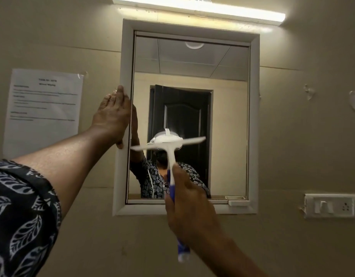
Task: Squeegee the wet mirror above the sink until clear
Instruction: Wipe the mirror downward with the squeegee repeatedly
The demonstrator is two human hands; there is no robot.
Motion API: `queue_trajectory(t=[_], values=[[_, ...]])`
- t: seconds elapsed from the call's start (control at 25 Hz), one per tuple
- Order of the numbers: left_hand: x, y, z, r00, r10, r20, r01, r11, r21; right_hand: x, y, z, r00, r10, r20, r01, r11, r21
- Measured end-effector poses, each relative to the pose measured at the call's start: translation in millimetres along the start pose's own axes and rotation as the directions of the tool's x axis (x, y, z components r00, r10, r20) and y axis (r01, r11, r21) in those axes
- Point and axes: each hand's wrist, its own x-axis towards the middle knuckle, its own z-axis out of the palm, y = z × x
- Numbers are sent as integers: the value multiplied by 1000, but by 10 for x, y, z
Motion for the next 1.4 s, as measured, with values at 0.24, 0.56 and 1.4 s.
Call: queue_trajectory(t=[0.24,0.56,1.4], values=[[14,12,7,1000,-2,-6,2,1000,10,-521,16,277,936,206,286,-175,976,-132],[41,7,49,1000,-4,-30,4,1000,17,-678,-31,138,976,112,184,-103,993,-62],[28,54,-16,1000,-25,17,25,999,47,1663,319,-1643,905,-228,-358,107,939,-328]])
